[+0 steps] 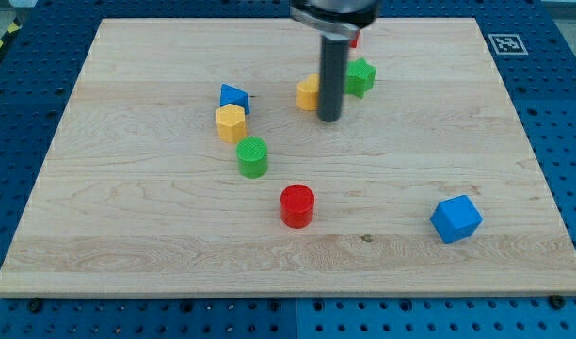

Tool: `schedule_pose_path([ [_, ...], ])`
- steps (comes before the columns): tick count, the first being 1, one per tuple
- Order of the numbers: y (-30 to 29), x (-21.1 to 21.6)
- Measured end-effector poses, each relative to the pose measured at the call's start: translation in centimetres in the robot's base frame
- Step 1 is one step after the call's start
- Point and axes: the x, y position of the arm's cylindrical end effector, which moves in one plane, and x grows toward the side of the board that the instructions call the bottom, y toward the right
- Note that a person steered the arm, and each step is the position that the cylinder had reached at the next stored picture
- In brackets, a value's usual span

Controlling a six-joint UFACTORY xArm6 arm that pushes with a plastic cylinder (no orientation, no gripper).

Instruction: Place the yellow heart above the blue triangle

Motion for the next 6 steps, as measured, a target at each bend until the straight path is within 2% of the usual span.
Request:
schedule_pose_path([
  [1, 2.3, -1.1],
  [3, 1.9, -3.1],
  [6, -7.7, -4.5],
])
